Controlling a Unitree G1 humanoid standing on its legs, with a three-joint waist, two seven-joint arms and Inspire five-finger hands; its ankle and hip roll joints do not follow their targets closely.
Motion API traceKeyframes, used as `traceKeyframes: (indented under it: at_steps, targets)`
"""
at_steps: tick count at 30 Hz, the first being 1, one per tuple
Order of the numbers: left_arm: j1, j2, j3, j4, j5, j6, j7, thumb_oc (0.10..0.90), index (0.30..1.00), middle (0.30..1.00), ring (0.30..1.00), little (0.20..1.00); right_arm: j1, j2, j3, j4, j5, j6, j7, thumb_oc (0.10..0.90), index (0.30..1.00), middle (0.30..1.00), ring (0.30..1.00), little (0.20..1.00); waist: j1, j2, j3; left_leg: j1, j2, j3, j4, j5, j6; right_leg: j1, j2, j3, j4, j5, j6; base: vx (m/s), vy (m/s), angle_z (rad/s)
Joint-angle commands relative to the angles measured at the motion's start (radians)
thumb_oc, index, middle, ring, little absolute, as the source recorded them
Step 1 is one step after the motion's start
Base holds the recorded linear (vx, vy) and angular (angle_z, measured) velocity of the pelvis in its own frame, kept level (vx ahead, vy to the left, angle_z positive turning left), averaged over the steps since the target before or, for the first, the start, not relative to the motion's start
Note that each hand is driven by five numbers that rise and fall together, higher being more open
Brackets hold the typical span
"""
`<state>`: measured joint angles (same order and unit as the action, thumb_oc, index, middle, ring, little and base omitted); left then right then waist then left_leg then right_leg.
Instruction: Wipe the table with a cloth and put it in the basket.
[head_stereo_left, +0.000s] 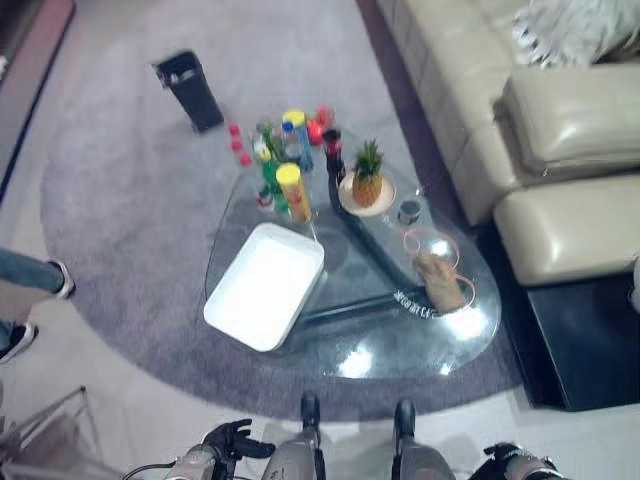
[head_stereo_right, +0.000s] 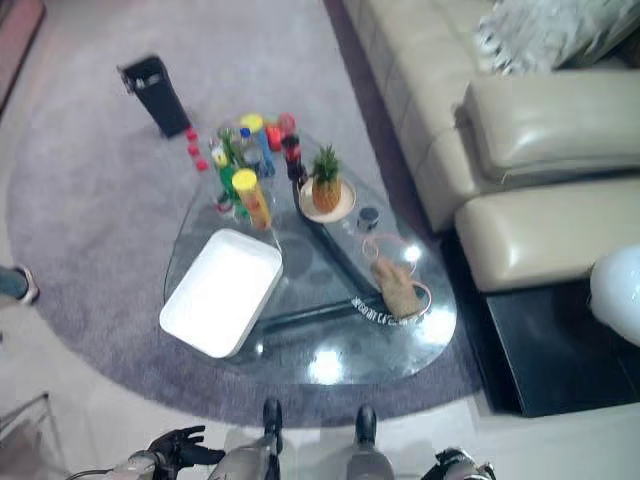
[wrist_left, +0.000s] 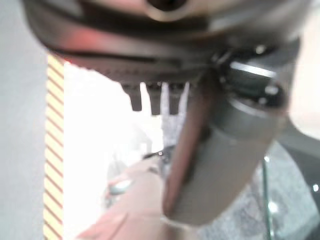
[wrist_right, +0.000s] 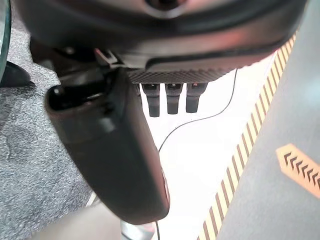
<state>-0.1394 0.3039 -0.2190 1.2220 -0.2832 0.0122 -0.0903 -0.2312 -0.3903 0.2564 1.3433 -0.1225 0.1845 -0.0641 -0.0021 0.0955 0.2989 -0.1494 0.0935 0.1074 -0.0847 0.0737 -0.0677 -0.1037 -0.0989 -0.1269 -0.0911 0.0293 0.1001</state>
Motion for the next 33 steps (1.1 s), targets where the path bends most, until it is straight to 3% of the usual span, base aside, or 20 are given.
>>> traceKeyframes:
  at_steps: [1,4,8,12,18,19,23,25,33]
  targets:
    - [-0.082,0.048,0.012,0.021,-0.079,-0.028,0.041,0.800,0.900,0.900,0.900,0.900,-0.059,-0.030,0.048,-0.012,0.051,-0.008,-0.052,0.800,0.900,0.900,0.900,0.900,0.018,-0.052,0.077,-0.031,-0.037,-0.076,0.007,-0.010,0.001,-0.089,-0.016,0.031,0.008,0.060,0.007,-0.11,-0.052,-0.02]
    - [-0.113,0.055,0.005,0.007,-0.080,-0.029,0.037,0.800,0.900,0.900,0.900,0.900,-0.088,-0.031,0.056,-0.017,0.067,-0.006,-0.051,0.800,0.900,0.900,0.900,0.900,0.021,-0.057,0.109,-0.074,-0.044,-0.084,0.032,-0.008,0.001,-0.127,-0.015,0.029,0.022,0.065,0.004,-0.15,-0.054,-0.02]
    - [-0.190,0.077,-0.038,-0.022,-0.105,-0.034,0.039,0.800,0.900,0.900,0.900,0.900,-0.155,-0.032,0.086,-0.035,0.128,-0.004,-0.068,0.800,0.900,0.900,0.900,0.900,0.019,-0.056,0.169,-0.212,-0.063,-0.101,0.139,-0.006,0.007,-0.275,-0.001,0.022,0.187,0.023,-0.014,-0.22,-0.045,-0.03]
    - [-0.248,0.090,-0.055,-0.059,-0.123,-0.041,0.057,0.800,0.900,0.900,0.900,0.900,-0.209,-0.049,0.083,-0.039,0.167,0.009,-0.072,0.800,0.900,0.900,0.900,0.900,0.010,-0.044,0.221,-0.381,-0.092,-0.098,0.331,-0.035,0.014,-0.434,-0.017,0.010,0.377,-0.029,-0.022,-0.21,-0.060,0.14]
    - [-0.263,0.097,-0.054,-0.075,-0.133,-0.028,0.070,0.800,0.900,0.900,0.900,0.900,-0.244,-0.054,0.076,-0.038,0.198,-0.001,-0.102,0.800,0.900,0.900,0.900,0.900,0.011,-0.035,0.221,-0.507,-0.103,-0.110,0.477,-0.078,0.023,-0.551,-0.018,0.022,0.512,-0.073,-0.035,-0.08,-0.029,0.22]
    - [-0.270,0.095,-0.050,-0.068,-0.157,-0.032,0.080,0.800,0.900,0.900,0.900,0.900,-0.268,-0.055,0.068,-0.041,0.201,-0.035,-0.161,0.800,0.900,0.900,0.900,0.900,0.009,-0.029,0.221,-0.552,-0.096,-0.112,0.530,-0.097,0.027,-0.601,-0.013,0.033,0.567,-0.094,-0.042,-0.04,-0.020,0.08]
    - [-0.278,0.094,-0.037,-0.075,-0.243,-0.049,0.100,0.800,0.900,0.900,0.900,0.900,-0.292,-0.067,0.055,-0.062,0.208,-0.088,-0.256,0.800,0.900,0.900,0.900,0.900,0.005,-0.024,0.221,-0.601,-0.086,-0.109,0.570,-0.110,0.035,-0.659,-0.006,0.044,0.622,-0.112,-0.050,-0.03,-0.001,0.03]
    - [-0.261,0.083,-0.012,-0.082,-0.298,-0.077,0.100,0.800,0.900,0.900,0.900,0.900,-0.278,-0.062,0.029,-0.081,0.200,-0.150,-0.346,0.800,0.900,0.900,0.900,0.900,0.003,-0.022,0.221,-0.623,-0.086,-0.113,0.605,-0.126,0.038,-0.680,-0.006,0.047,0.656,-0.126,-0.054,0.00,0.012,-0.02]
    - [-0.248,0.075,0.007,-0.075,-0.311,-0.105,0.091,0.800,0.900,0.900,0.900,0.900,-0.258,-0.059,0.013,-0.108,0.198,-0.205,-0.392,0.800,0.900,0.900,0.900,0.900,-0.001,-0.032,0.221,-0.643,-0.079,-0.109,0.625,-0.137,0.038,-0.697,-0.004,0.043,0.662,-0.127,-0.057,0.00,0.004,-0.03]
